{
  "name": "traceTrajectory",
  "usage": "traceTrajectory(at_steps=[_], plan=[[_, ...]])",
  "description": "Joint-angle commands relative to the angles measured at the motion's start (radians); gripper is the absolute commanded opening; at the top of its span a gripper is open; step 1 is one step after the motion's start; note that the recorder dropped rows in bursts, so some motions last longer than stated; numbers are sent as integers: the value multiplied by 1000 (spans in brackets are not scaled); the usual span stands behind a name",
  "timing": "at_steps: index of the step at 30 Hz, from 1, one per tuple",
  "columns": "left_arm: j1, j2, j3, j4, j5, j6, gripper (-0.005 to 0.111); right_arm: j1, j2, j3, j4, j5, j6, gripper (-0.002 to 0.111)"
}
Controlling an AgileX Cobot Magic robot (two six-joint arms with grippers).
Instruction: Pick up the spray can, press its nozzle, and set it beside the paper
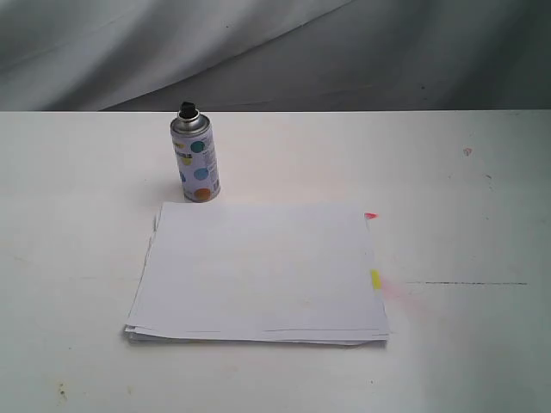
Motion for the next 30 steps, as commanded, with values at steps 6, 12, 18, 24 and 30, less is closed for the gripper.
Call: traceTrajectory(at_steps=[6,12,18,24,30], plan=[[-6,-4,5,-2,4,-1,0,2,-3,4,-4,3,2,0],[-6,-4,5,-2,-46,-1,0,2,-3,4,-4,3,2,0],[-6,-4,5,-11,-109,-10,0,2,-3,4,-4,3,2,0],[-6,-4,5,-11,-210,-62,0,2,-3,4,-4,-17,2,0],[-6,-4,5,-11,-279,-87,0,2,-3,4,-4,-26,2,0]])
